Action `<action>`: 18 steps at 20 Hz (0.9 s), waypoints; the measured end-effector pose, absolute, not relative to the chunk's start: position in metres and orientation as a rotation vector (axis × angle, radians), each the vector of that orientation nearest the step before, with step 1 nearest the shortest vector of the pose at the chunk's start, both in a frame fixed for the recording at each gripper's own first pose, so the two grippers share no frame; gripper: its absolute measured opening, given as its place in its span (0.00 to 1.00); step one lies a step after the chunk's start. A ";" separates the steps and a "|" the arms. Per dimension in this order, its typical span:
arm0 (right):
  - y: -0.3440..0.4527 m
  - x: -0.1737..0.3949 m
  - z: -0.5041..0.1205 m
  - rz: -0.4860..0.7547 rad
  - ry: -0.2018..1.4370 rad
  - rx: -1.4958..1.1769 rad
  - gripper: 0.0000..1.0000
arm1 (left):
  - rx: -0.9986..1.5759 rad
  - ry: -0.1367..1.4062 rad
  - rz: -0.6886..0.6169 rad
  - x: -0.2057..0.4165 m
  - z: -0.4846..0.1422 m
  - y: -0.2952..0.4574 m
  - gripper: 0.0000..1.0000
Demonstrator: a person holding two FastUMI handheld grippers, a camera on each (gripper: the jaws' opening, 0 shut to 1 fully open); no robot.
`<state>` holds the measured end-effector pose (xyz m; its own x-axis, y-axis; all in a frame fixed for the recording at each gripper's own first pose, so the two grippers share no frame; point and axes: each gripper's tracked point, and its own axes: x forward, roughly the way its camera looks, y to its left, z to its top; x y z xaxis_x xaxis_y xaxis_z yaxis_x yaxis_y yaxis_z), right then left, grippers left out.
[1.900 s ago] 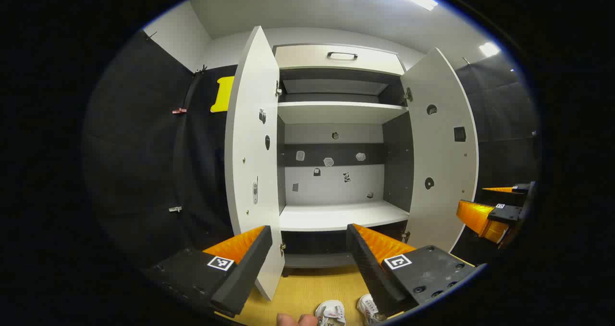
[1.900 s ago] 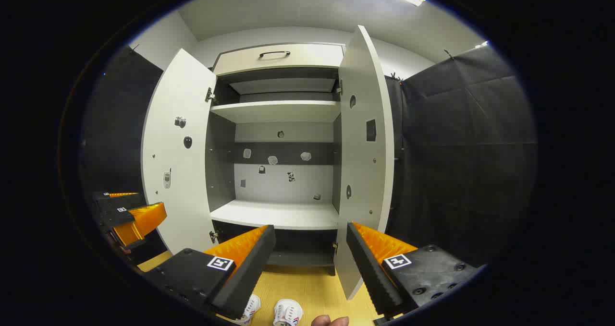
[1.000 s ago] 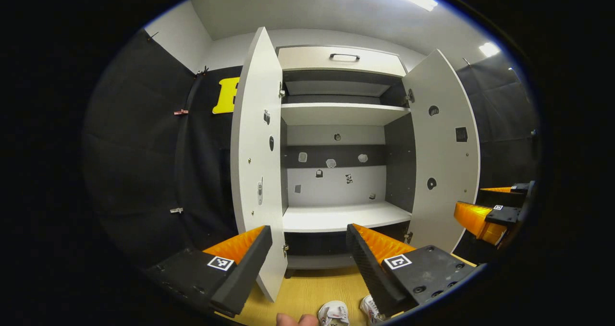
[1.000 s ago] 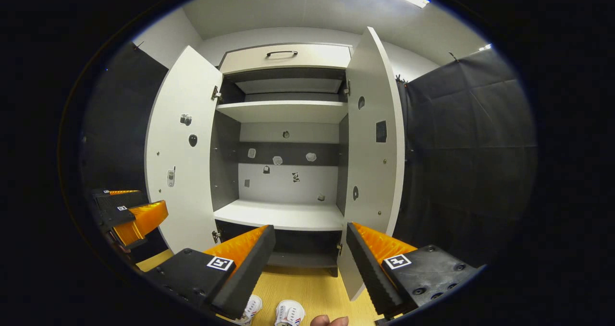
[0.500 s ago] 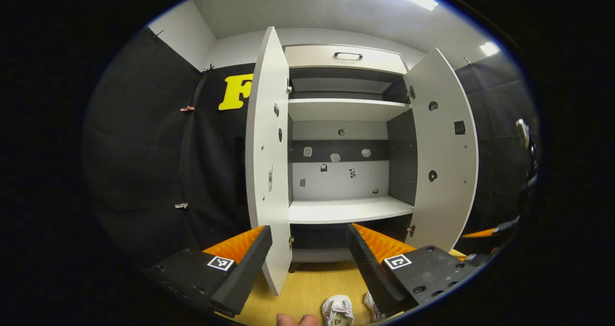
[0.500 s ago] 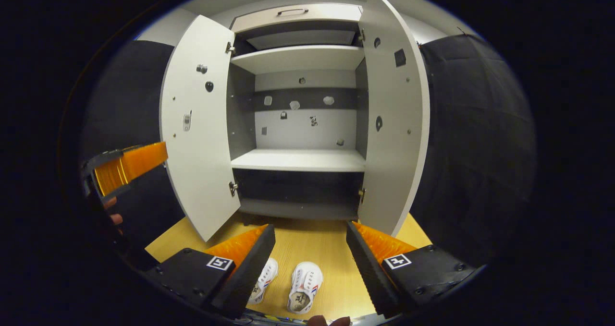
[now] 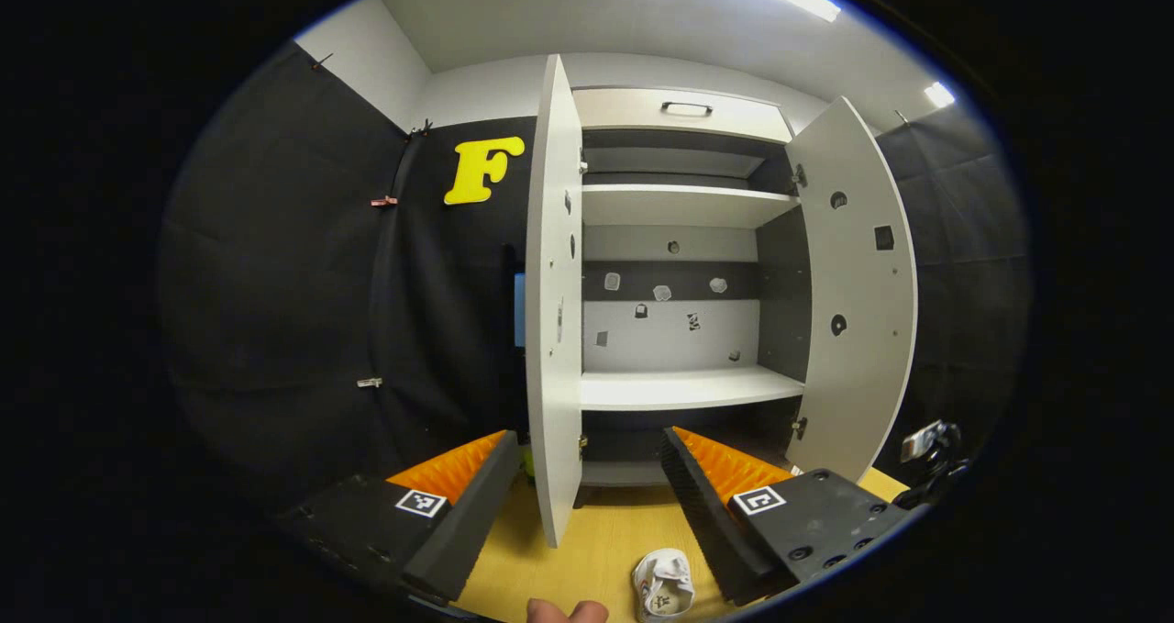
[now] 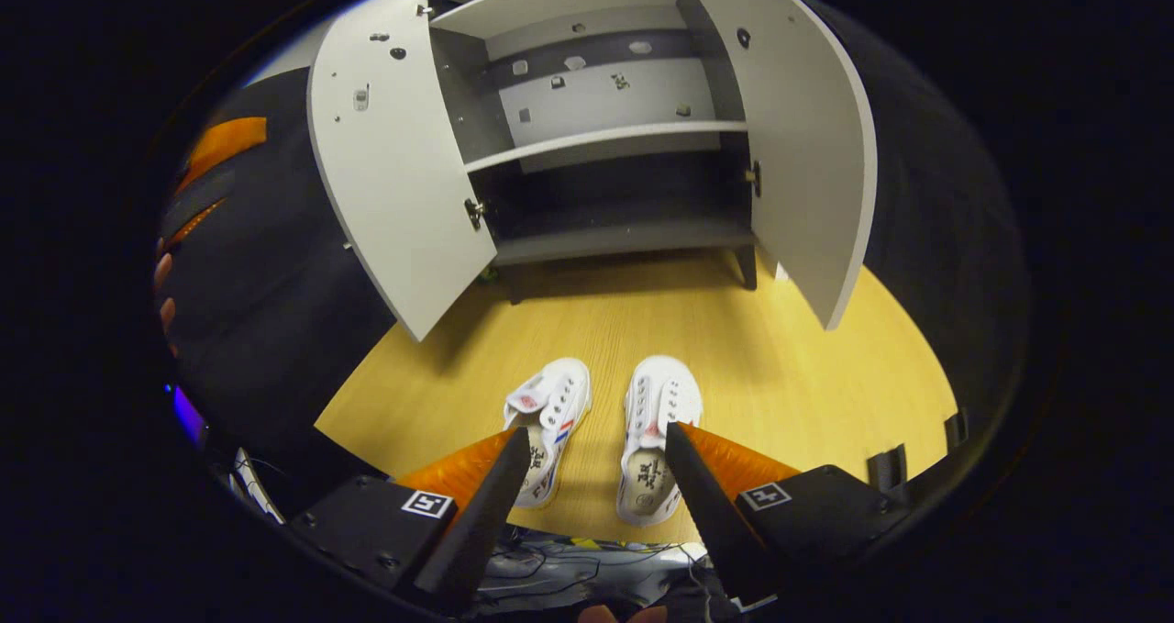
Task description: Grab one shoe with the right hand and put it into the shoe cabinet, grab the other shoe with the left hand and put it into the shoe cabinet; then close the right door with the right hand and the left door with the left hand.
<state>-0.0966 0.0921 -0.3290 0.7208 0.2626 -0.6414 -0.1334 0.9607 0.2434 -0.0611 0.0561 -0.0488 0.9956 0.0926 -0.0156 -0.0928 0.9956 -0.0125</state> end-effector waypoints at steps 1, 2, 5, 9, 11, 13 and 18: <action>0.094 -0.097 -0.344 0.225 0.760 0.199 0.97 | -0.010 0.022 0.102 -0.064 -0.051 0.059 0.98; 0.094 -0.100 -0.360 0.216 0.788 0.207 0.93 | -0.009 0.028 0.109 -0.067 -0.054 0.062 0.98; 0.090 -0.098 -0.403 0.170 0.853 0.199 0.90 | -0.010 0.047 0.125 -0.075 -0.064 0.068 0.98; 0.097 -0.078 -0.436 0.146 0.873 0.186 0.82 | -0.010 0.067 0.140 -0.083 -0.075 0.073 0.98; 0.104 -0.064 -0.447 0.130 0.860 0.189 0.74 | -0.015 0.079 0.149 -0.086 -0.082 0.075 0.98; 0.105 -0.052 -0.459 0.108 0.849 0.175 0.74 | -0.020 0.092 0.161 -0.087 -0.088 0.077 0.98; 0.093 -0.030 -0.471 0.021 0.752 0.114 0.52 | -0.023 0.128 0.194 -0.088 -0.106 0.085 0.98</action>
